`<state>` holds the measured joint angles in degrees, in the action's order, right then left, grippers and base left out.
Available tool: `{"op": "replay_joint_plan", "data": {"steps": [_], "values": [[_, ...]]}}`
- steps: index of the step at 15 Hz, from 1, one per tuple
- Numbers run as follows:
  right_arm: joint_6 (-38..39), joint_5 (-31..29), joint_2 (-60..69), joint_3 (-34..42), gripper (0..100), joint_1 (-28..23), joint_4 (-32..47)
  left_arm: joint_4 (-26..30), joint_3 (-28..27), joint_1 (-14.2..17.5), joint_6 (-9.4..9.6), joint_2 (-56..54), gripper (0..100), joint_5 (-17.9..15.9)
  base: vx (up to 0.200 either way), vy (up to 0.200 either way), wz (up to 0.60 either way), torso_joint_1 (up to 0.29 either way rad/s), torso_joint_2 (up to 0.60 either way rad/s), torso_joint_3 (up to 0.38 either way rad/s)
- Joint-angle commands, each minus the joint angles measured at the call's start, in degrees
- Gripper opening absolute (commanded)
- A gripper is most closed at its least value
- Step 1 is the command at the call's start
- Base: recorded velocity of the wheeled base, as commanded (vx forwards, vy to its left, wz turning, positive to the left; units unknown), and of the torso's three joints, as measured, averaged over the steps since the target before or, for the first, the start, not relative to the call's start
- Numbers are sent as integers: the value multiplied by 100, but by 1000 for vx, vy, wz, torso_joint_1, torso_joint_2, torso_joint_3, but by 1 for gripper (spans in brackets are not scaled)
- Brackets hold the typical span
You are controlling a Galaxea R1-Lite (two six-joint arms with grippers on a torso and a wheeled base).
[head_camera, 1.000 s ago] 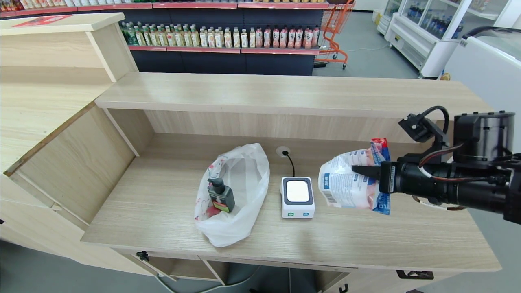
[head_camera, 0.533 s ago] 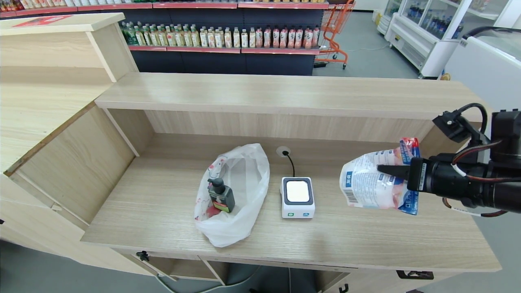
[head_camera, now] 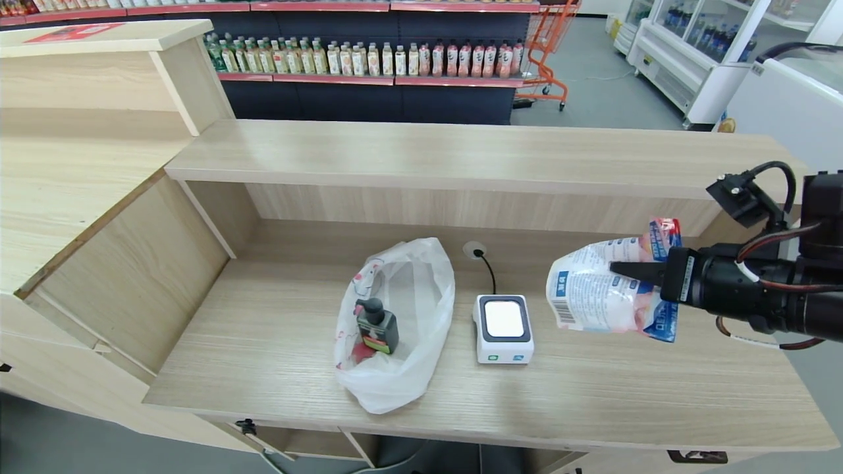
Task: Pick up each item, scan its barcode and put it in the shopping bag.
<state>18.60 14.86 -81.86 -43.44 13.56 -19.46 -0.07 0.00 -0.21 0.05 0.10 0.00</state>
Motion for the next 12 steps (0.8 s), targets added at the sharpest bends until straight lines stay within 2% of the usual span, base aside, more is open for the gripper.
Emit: {"op": "replay_joint_plan", "data": {"steps": [1, 3, 8, 12], "values": [[3, -1, -49, -139, 0, 16, 3, -1, 0, 3, 4, -1, 100, 0, 0, 200, 0, 2, 2, -2], [3, -1, -216, -447, 0, 130, 241, -1, 0, 12, 21, -1, 100, 0, 0, 200, 0, -10, -10, 2], [-102, -27, -1447, -1598, 0, 156, 451, -1, 0, 3, 13, -1, 100, 0, 0, 0, 0, 0, 0, 0], [-428, -53, -2361, -2029, 0, 288, 390, -1, 0, 3, 13, -1, 100, 0, 0, 0, 0, 0, 0, 0]]}}
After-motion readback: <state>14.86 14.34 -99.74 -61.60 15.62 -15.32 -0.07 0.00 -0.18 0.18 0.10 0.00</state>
